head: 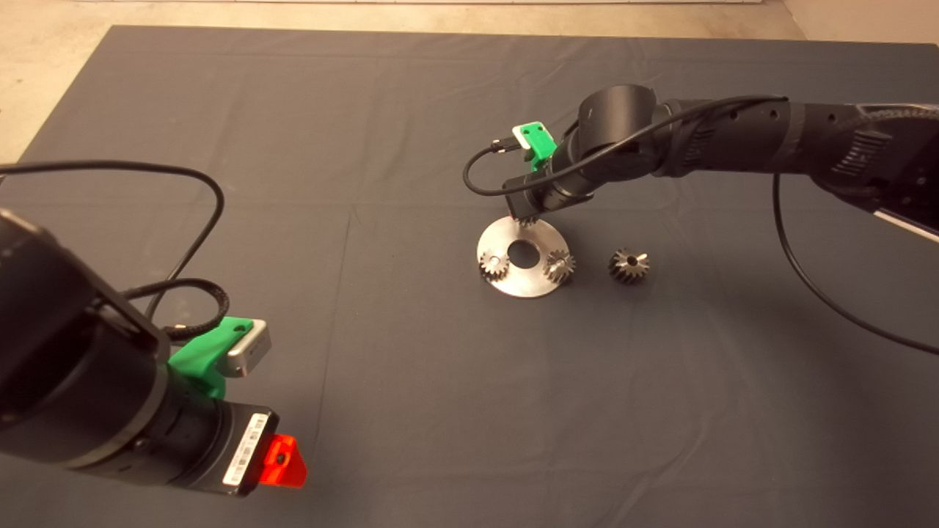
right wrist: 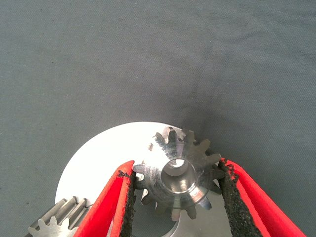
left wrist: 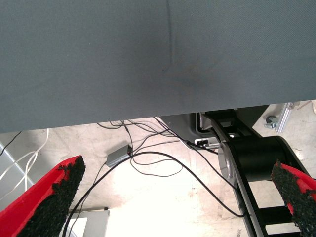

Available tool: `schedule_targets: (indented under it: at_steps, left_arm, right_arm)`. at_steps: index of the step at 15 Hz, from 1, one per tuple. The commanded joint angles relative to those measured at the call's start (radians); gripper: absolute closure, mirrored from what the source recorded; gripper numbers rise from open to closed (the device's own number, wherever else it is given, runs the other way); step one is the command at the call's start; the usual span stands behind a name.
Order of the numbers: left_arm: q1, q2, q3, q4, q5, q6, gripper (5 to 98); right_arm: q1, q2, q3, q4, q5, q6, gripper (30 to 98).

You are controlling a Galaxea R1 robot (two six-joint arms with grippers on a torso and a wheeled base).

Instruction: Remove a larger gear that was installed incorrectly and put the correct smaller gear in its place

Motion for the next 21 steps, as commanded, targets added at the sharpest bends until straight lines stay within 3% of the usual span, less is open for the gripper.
schedule_targets:
  at_steps: [1,21]
  left_arm:
    - [-0.004,0.001,0.016,-0.014,0.016,-0.006,5.8]
    - [-0.004,0.002,0.016,-0.014,0.014,-0.004,5.8]
  right_arm:
    - [0.028,-0.006,0.014,-0.022,-0.019,-0.001,87.1]
    - [0.021,0.004,0.000,-0.043,-0.006,0.009,87.1]
